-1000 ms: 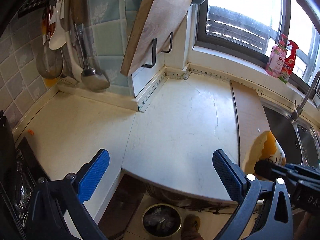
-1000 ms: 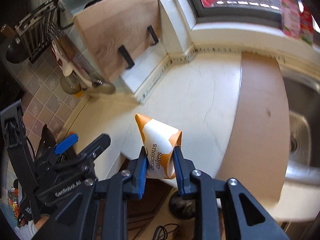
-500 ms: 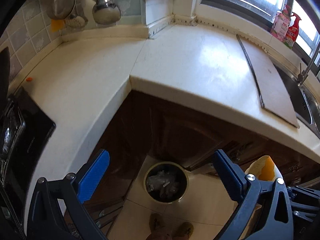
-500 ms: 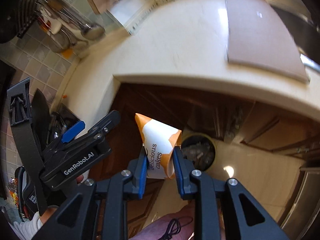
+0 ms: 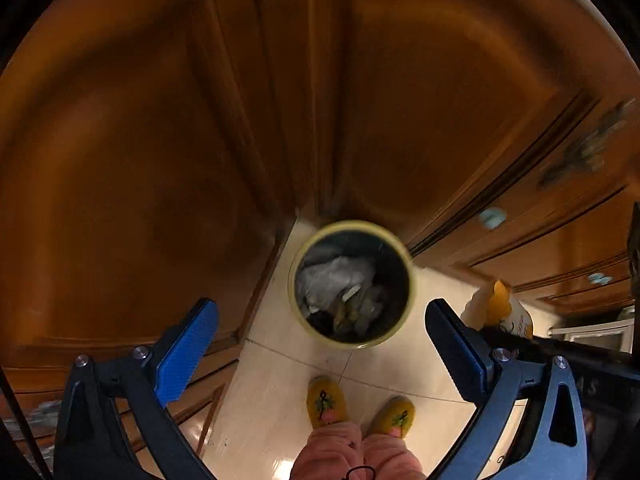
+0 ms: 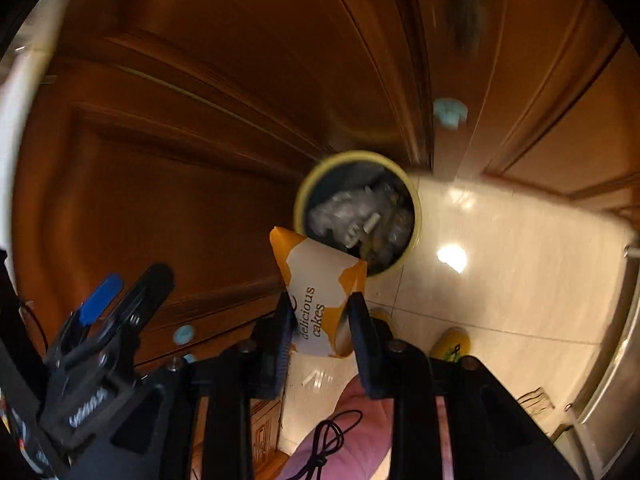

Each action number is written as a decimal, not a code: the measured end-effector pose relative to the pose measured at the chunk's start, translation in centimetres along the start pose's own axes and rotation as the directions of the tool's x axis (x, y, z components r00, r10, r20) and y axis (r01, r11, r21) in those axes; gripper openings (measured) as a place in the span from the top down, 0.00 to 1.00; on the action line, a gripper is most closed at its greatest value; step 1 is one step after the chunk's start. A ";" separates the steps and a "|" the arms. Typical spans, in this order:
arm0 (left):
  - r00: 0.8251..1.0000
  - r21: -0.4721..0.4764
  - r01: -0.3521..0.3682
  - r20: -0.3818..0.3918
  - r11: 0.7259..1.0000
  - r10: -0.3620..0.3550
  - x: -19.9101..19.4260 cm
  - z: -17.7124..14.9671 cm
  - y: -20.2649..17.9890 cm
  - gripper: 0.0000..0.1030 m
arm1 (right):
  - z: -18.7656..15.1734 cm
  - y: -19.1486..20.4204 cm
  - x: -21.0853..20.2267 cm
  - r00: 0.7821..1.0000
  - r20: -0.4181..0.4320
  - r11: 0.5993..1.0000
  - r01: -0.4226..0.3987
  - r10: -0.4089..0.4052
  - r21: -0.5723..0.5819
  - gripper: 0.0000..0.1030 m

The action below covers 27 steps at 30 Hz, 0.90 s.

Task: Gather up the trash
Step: 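Lower the snack box over the floor bin and open the right tool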

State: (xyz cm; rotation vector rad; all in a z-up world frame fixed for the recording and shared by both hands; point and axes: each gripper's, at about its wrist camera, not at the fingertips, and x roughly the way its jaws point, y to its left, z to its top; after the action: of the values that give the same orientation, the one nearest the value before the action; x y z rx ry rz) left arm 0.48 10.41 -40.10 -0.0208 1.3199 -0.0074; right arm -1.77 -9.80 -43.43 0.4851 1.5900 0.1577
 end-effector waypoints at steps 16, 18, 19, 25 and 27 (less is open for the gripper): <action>0.998 -0.034 -0.024 -0.051 0.999 0.022 11.5 -3.0 3.6 0.01 | 3.8 -3.6 13.4 0.999 -0.020 0.996 0.044 -0.043 0.075 0.43; 0.999 -0.038 -0.025 -0.047 0.999 0.023 11.3 -2.9 3.7 0.01 | 3.8 -3.3 13.0 0.999 -0.009 0.998 0.045 -0.045 0.046 0.41; 0.999 -0.042 -0.025 -0.045 0.999 0.023 11.3 -2.8 3.9 0.01 | 3.8 -3.2 12.9 0.999 -0.005 0.998 0.051 -0.051 0.030 0.41; 0.999 -0.046 -0.017 -0.032 0.999 0.016 10.5 -2.4 3.5 0.01 | 3.0 -2.7 11.5 0.997 0.011 0.997 0.078 -0.078 -0.015 0.41; 1.000 -0.042 -0.015 -0.024 0.999 0.014 10.0 -2.2 3.3 0.01 | 2.7 -2.6 11.3 0.996 0.012 0.995 0.093 -0.092 -0.028 0.41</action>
State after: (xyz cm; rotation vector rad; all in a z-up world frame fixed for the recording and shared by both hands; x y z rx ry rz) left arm 0.80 13.56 -50.42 -0.0471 1.3434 0.0326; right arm 0.25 -8.13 -54.98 0.3885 1.5945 0.1076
